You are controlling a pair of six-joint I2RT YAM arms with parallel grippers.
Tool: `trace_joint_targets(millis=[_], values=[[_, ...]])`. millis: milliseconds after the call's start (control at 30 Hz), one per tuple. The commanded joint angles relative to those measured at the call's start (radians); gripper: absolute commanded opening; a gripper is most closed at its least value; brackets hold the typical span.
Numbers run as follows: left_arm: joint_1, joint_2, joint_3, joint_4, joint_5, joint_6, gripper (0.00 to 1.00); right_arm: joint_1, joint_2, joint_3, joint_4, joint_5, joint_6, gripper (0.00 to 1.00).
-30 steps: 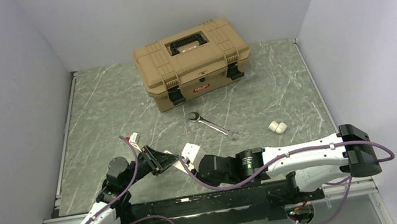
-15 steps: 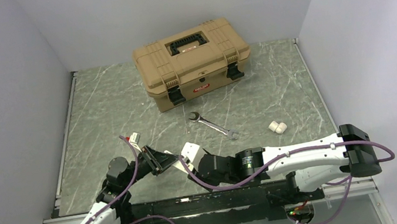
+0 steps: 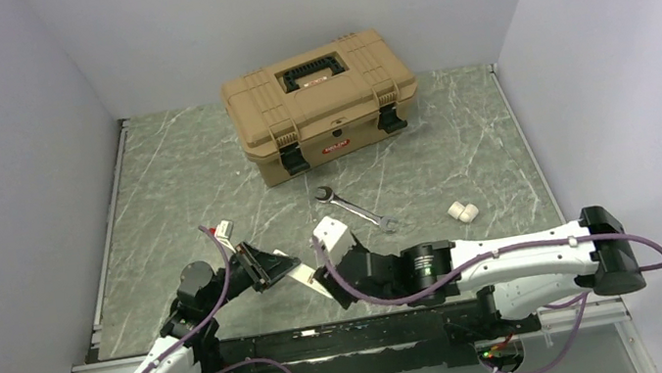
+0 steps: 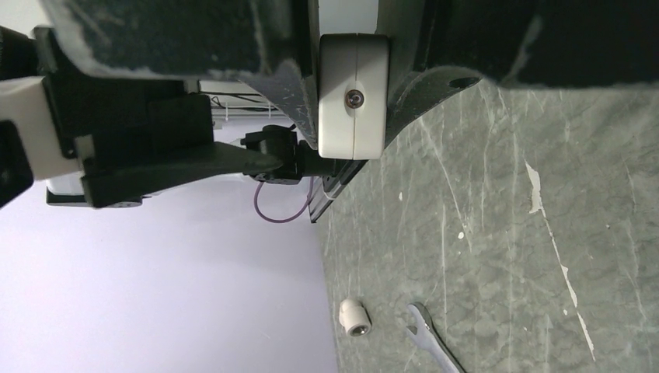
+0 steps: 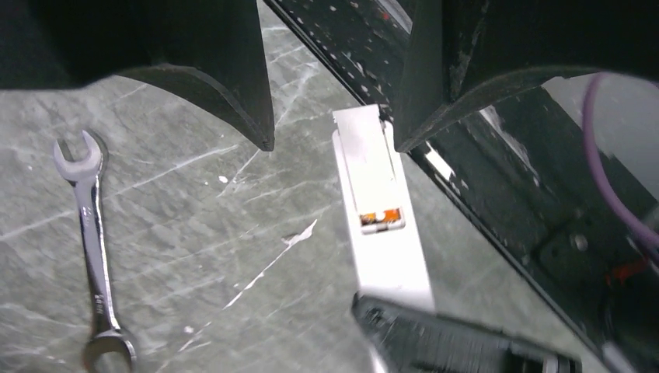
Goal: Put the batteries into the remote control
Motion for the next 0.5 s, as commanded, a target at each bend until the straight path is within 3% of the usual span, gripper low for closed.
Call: trace_joint_targets(millis=[0, 233, 467], values=[[0.004, -0.012, -0.09, 0.102, -0.02, -0.033, 0.03, 0.003, -0.077, 0.063, -0.06, 0.187, 0.266, 0.61], [0.004, -0.028, -0.085, 0.112, -0.065, -0.053, 0.02, 0.003, -0.168, 0.031, -0.257, 0.222, 0.879, 0.6], [0.004, -0.075, -0.069, 0.037, -0.114, -0.036, 0.02, 0.006, -0.203, -0.007, -0.28, 0.168, 1.077, 0.53]])
